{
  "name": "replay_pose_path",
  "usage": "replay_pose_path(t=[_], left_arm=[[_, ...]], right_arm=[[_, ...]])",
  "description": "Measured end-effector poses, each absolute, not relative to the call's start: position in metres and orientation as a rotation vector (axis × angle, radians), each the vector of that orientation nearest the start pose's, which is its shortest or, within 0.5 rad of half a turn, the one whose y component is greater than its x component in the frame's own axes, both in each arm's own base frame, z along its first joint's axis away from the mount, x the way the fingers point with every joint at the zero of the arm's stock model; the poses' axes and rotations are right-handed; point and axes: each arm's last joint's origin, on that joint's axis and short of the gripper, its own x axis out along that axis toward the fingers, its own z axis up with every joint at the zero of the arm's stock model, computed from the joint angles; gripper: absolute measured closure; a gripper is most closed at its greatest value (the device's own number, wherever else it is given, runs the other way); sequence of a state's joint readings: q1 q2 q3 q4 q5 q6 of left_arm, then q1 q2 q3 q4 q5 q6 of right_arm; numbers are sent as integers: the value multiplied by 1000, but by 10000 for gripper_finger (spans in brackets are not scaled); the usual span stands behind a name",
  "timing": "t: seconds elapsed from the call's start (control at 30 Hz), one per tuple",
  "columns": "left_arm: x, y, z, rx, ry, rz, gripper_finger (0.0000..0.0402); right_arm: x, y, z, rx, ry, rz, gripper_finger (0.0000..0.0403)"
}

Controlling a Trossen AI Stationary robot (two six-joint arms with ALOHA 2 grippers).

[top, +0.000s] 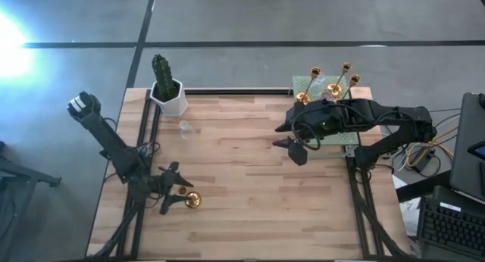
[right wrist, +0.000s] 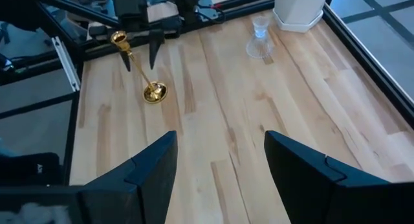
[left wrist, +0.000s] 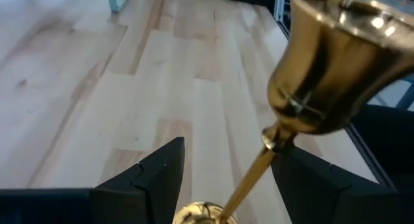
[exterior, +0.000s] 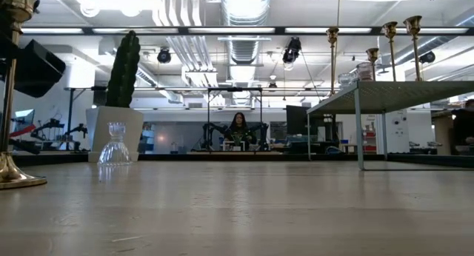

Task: Pick & Place candle stick holders
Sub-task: Put the gold candle holder on the shelf

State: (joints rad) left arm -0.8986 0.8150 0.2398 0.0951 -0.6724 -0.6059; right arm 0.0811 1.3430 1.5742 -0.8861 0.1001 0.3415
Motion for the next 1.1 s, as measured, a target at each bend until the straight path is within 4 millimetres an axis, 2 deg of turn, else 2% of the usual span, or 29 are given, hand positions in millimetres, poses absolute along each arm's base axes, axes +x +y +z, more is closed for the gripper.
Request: replay_pose_path(t=[0.1,0.2,0.27,0.37,0.57,0.77,0.93,1.1], left_arm=[[112,-111,171,-231,375,-91,186],[113,-111,172,-218,364,-88,226],[113,-112,176,-205,355,-93,271],[116,-115,188,-164,320,-101,364],[130,-115,227,-53,216,-33,369],[150,-107,269,60,142,38,369],[172,-93,292,113,91,77,369],[195,-76,308,114,-4,21,369]], right_arm=[[261,18,415,274,646,-131,179],[261,19,414,275,651,-128,179],[261,20,413,274,654,-126,179],[262,20,410,269,665,-124,179],[262,24,398,248,717,-115,179],[263,35,373,209,786,-88,179],[273,50,352,155,709,-13,179],[283,58,339,106,598,40,179]])
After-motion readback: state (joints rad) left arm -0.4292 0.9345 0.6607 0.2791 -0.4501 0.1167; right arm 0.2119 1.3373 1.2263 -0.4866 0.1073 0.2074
